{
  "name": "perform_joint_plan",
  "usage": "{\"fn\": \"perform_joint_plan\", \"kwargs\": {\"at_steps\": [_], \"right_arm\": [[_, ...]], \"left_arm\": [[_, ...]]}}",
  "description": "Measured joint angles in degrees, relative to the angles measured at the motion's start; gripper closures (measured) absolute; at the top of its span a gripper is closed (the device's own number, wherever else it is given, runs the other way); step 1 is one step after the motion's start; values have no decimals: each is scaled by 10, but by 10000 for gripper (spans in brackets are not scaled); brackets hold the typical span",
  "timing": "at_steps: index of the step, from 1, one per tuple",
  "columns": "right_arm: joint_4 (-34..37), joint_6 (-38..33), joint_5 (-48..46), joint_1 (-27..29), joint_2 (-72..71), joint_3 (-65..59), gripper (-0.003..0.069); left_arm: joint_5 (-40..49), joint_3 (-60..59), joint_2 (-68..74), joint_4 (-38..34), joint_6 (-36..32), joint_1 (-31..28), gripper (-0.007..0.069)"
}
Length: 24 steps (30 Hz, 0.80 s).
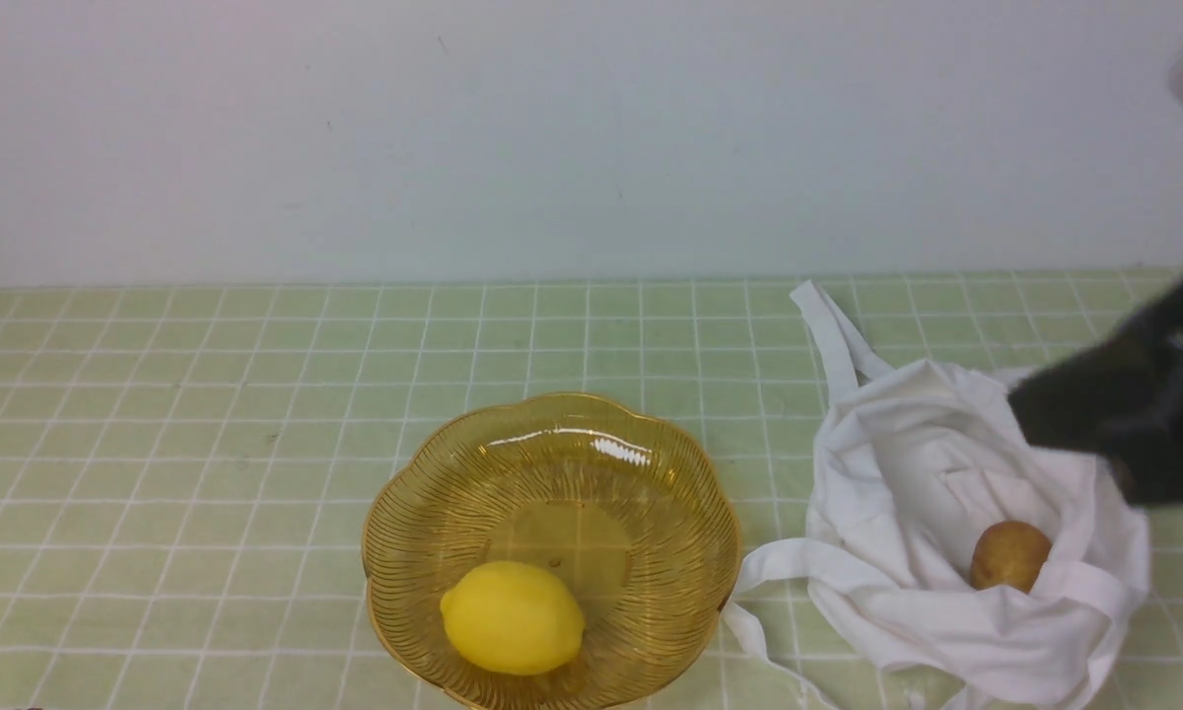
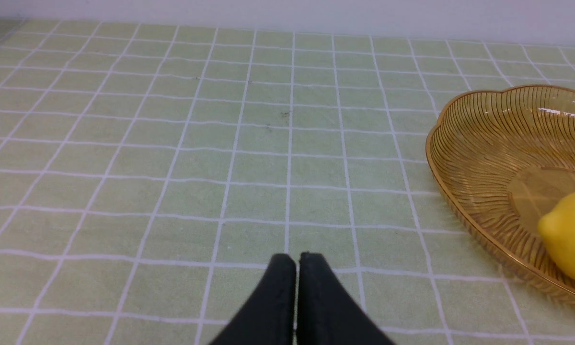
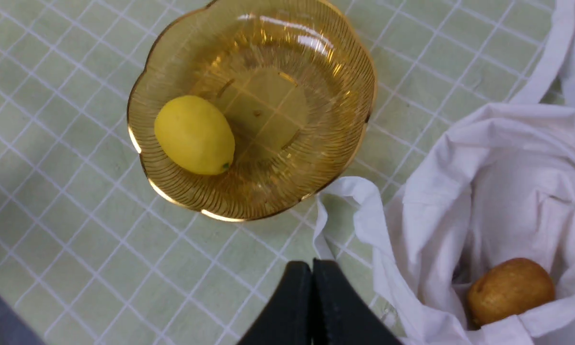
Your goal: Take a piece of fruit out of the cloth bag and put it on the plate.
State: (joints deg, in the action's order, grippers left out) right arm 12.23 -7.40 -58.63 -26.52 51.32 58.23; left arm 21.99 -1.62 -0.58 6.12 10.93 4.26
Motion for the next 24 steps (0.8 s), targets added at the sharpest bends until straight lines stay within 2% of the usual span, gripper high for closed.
{"fn": "perform_joint_plan", "kwargs": {"at_steps": [2,3,4,5,6,7,12,17,24], "right_arm": [[-3,-6,111,0,-97,-110,673],[-3,-8,111,0,-108,-110,673],[-2,-30,224,0,-198,-213,673],[-2,-33,224,0,-207,-213,673],[-2,-54,283,-1,-269,-278,673],[-2,-59,303,-1,-292,-304,673],[4,-73,345,-1,-355,-377,673],[4,-75,384,-1,-357,-380,673],[4,-76,387,-1,-357,-380,673]], "left_arm": [[0,0,0,0,0,0,632],[0,0,0,0,0,0,632],[0,0,0,0,0,0,632],[0,0,0,0,0,0,632],[0,0,0,0,0,0,632],[0,0,0,0,0,0,632],[0,0,0,0,0,0,632],[0,0,0,0,0,0,632],[0,0,0,0,0,0,632]]}}
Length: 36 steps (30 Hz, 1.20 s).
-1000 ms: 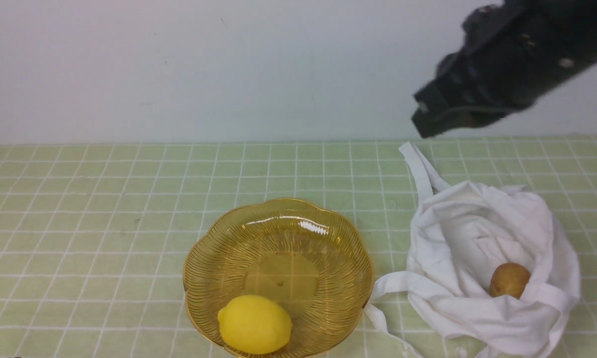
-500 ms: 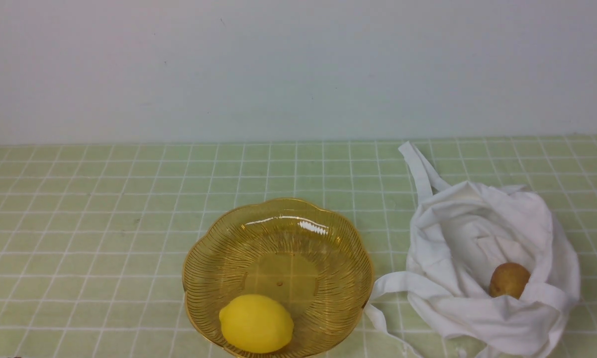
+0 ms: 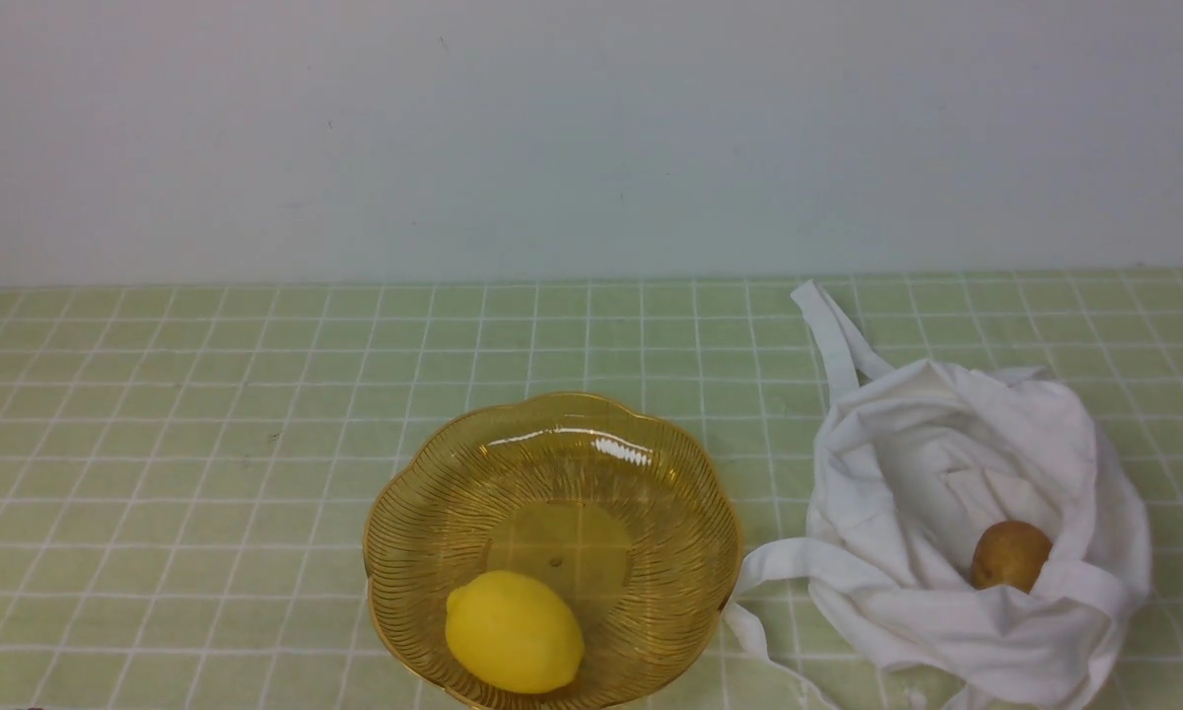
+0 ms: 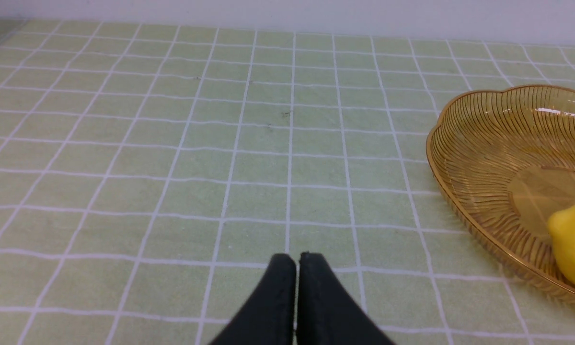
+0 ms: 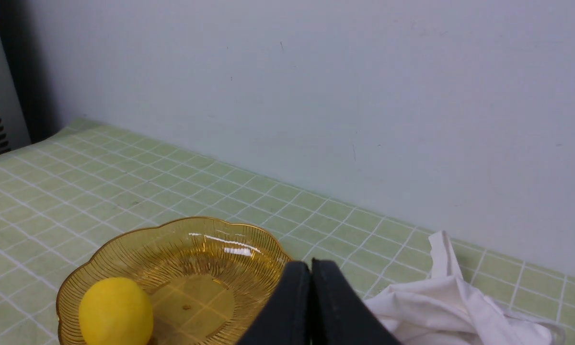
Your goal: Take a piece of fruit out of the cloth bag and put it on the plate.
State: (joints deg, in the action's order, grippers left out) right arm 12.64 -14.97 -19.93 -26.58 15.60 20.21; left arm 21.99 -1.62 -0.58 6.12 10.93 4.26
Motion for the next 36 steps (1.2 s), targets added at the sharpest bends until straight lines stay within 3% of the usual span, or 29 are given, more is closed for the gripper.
{"fn": "perform_joint_plan", "kwargs": {"at_steps": [21,24,31,36], "right_arm": [[0,6,27,2,-10,-22,673],[-21,29,60,28,-42,-69,673],[-84,121,71,156,-149,-182,673],[-94,135,70,202,-160,-214,673]], "left_arm": [[0,0,0,0,0,0,632],[0,0,0,0,0,0,632],[0,0,0,0,0,0,632],[0,0,0,0,0,0,632]]}}
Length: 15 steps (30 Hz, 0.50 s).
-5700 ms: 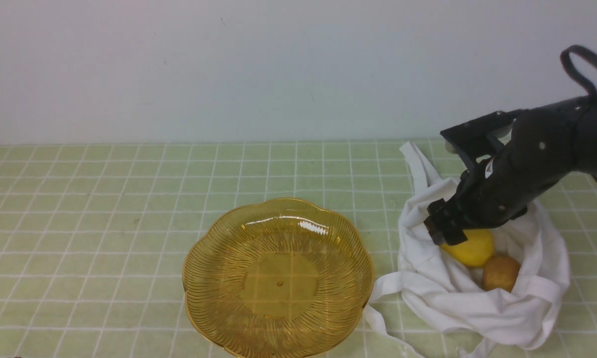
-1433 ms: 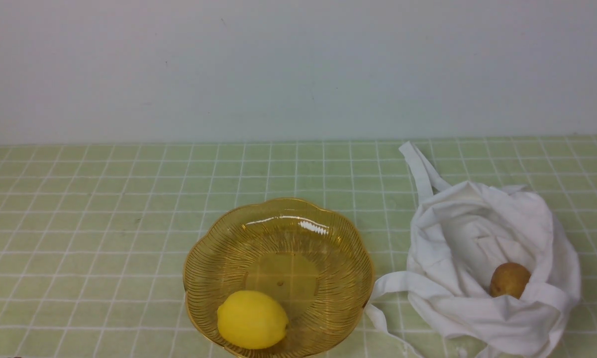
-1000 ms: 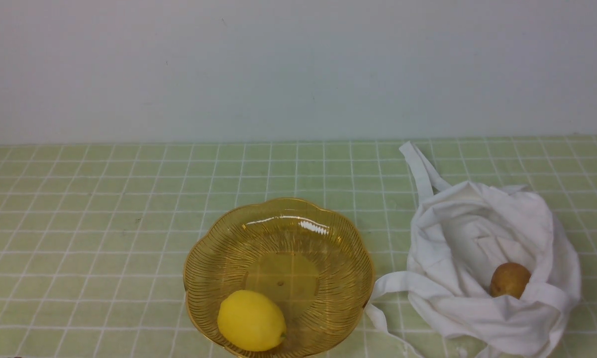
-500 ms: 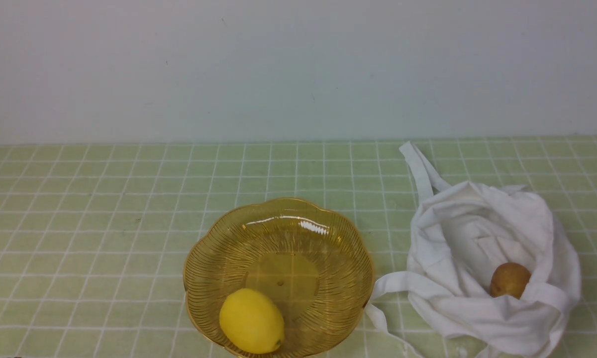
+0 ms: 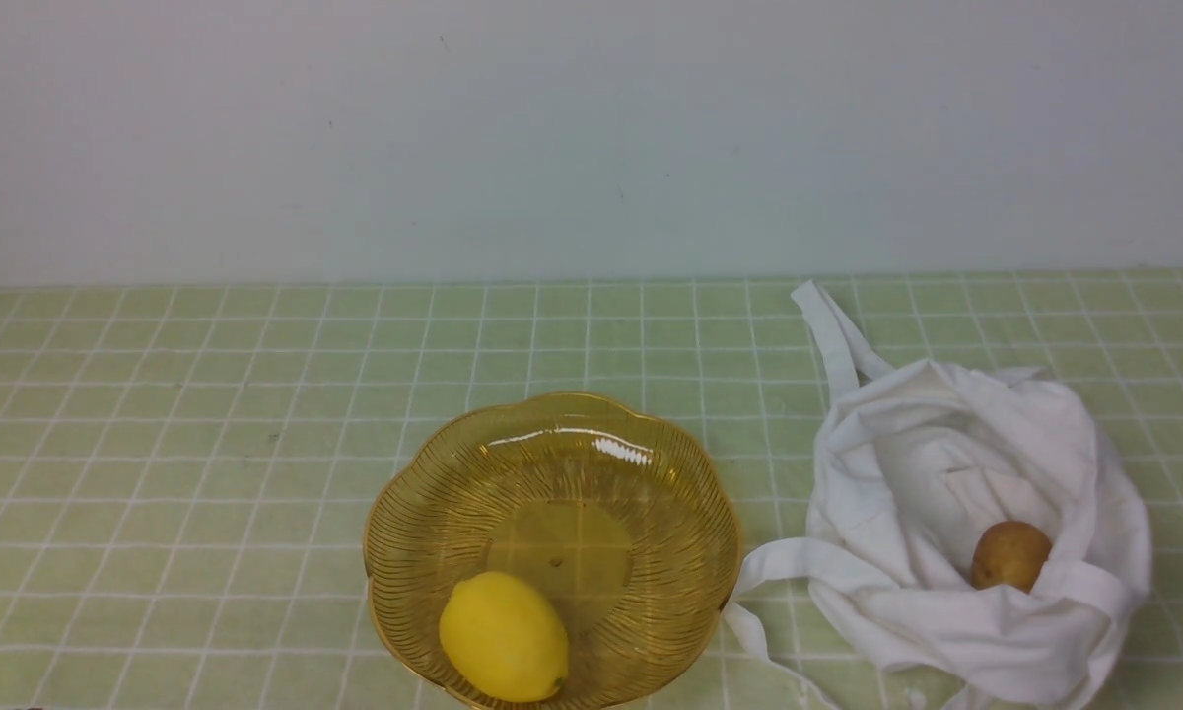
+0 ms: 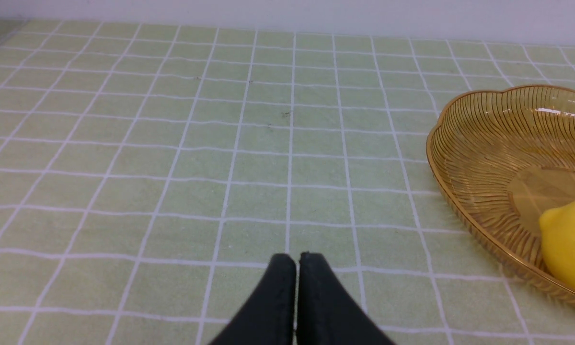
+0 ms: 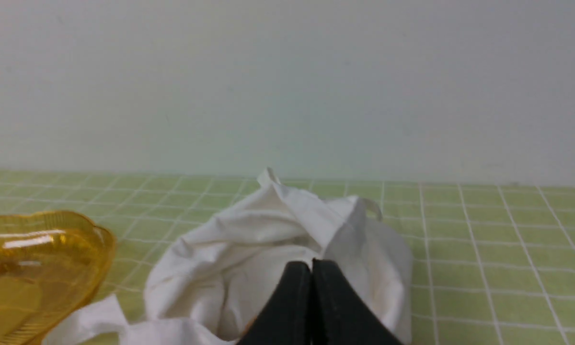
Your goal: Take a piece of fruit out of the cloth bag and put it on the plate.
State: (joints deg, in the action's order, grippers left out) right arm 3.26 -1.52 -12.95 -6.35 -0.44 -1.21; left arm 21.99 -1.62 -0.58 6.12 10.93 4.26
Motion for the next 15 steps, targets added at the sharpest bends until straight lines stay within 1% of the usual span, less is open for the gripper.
{"fn": "perform_joint_plan", "kwargs": {"at_steps": [3,8,15], "right_arm": [[-2,5,-9,17,0,-5,673],[-5,8,-68,20,0,-4,673],[-5,8,-78,20,0,-3,673]], "left_arm": [[0,0,0,0,0,0,632],[0,0,0,0,0,0,632],[0,0,0,0,0,0,632]]}}
